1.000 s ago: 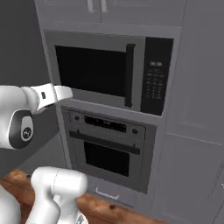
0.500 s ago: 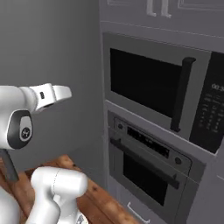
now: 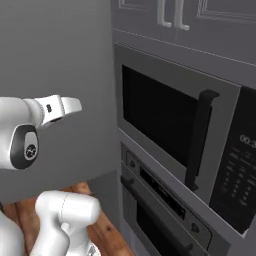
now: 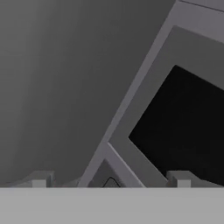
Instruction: Place the fish on the counter behind the older fish on the same shelf of the fridge to maintain FIFO order. Close the fridge door when finished.
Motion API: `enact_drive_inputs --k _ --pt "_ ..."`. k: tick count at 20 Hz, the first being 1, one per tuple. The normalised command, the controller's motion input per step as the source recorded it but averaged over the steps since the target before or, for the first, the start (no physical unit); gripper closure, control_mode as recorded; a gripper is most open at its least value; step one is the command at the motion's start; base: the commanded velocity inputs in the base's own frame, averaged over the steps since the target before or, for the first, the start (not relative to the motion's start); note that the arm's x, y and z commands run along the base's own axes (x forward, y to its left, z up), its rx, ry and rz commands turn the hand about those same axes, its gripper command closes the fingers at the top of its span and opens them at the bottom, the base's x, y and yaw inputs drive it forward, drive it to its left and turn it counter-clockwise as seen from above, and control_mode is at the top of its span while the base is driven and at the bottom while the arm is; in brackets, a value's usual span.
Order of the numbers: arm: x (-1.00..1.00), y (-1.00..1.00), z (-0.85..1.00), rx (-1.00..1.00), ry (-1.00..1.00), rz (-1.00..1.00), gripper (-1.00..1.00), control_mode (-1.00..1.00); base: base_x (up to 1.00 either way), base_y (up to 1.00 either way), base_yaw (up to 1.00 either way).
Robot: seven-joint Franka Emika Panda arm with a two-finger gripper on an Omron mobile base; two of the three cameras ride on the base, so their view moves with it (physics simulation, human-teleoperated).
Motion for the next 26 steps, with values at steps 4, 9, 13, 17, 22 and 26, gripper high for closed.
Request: enact_drive_inputs --k 4,9,13,17,22,26 --pt "0.0 0.0 0.0 0.0 0.0 0.0 -1.0 1.0 0.16 0.0 0.23" --pt "0.08 0.0 -0.01 0.03 0.0 0.09 -1.0 -1.0 0.08 0.02 0.13" --pt "0.57 0.51 -0.03 0.09 -0.01 0.11 -1.0 -1.0 0.0 0.0 0.0" --pt "0.61 0.64 0.0 0.08 -0.02 0.01 -1.0 -1.0 0.0 0.0 0.0" --pt "0.51 0.42 -0.08 0.1 -0.07 0.0 -1.0 -1.0 0.0 0.0 0.0" --pt "0.63 0.52 -0.1 0.08 -0.1 0.0 -1.0 -1.0 0.0 0.0 0.0"
